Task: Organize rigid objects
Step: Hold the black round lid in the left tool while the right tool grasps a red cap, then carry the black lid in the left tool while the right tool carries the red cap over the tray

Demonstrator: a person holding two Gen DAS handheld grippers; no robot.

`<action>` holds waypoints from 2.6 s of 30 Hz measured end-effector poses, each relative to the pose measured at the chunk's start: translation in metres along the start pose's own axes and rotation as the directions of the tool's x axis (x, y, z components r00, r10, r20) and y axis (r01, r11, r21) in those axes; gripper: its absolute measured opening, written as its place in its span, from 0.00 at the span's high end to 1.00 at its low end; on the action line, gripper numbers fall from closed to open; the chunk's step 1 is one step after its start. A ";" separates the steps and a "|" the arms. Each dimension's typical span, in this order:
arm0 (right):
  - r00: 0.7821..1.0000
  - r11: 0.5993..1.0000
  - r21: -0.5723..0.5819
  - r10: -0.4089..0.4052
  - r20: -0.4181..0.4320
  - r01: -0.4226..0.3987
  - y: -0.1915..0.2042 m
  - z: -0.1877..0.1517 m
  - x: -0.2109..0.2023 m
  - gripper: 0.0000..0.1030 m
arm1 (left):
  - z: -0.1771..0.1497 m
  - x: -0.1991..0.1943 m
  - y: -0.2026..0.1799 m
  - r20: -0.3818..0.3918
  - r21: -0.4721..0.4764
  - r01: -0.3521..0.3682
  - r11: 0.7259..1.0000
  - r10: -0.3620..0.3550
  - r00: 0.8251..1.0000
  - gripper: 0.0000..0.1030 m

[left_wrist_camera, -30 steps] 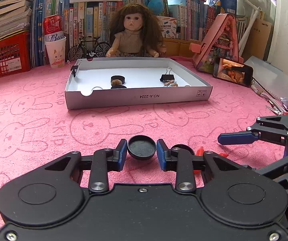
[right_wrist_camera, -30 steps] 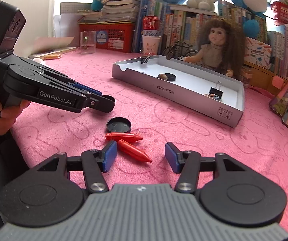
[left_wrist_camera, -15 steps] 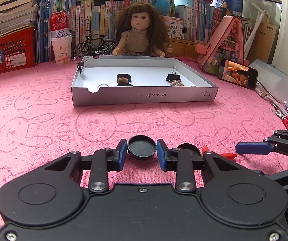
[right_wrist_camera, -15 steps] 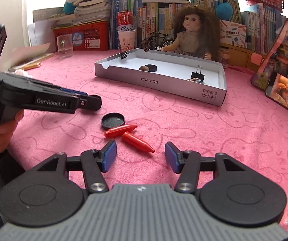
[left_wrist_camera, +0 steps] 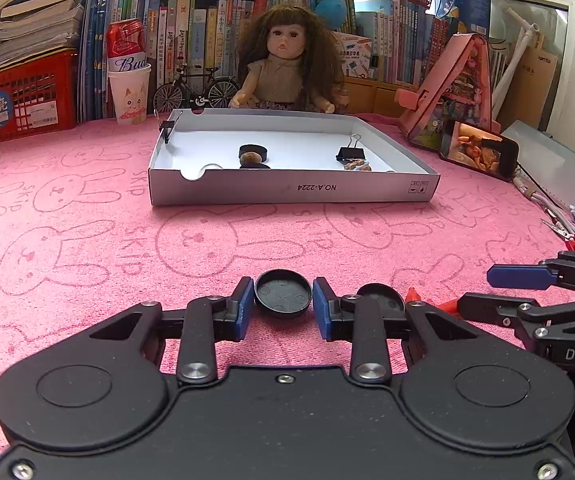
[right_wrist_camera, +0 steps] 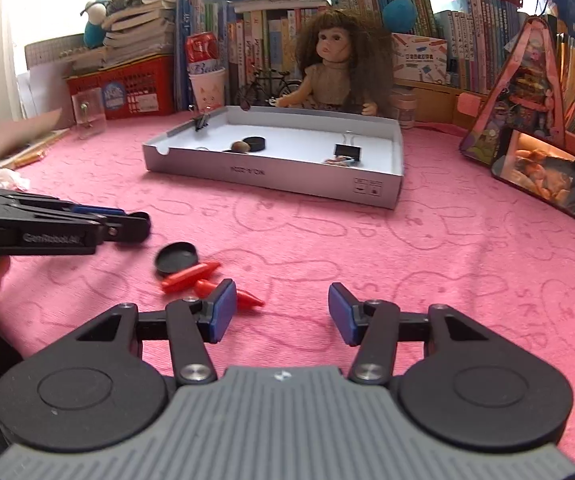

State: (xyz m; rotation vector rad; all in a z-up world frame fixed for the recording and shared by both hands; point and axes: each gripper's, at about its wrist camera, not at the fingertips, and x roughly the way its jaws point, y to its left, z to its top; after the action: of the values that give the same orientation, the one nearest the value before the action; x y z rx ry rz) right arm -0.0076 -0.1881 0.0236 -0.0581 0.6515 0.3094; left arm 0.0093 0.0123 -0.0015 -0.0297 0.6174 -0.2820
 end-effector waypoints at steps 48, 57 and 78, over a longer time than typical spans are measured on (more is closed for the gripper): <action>0.978 0.980 0.152 -0.149 0.146 0.127 -0.030 0.057 0.029 0.54 | 0.067 0.016 0.020 0.093 -0.088 -0.041 0.995 0.049 0.994 0.71; 0.978 0.967 0.228 -0.146 0.152 0.109 -0.052 0.083 0.055 0.54 | 0.102 0.047 0.041 0.081 -0.159 -0.066 0.985 0.079 0.994 0.71; 0.992 0.959 0.274 -0.097 0.076 0.073 -0.088 0.144 0.135 0.54 | 0.151 0.138 0.071 -0.026 -0.175 -0.146 0.974 0.144 0.989 0.71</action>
State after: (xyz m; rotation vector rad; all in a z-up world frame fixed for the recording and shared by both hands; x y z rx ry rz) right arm 0.2050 -0.2151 0.0524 0.1890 0.5960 0.1364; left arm 0.2212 0.0347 0.0358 -0.1527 0.6534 -0.0853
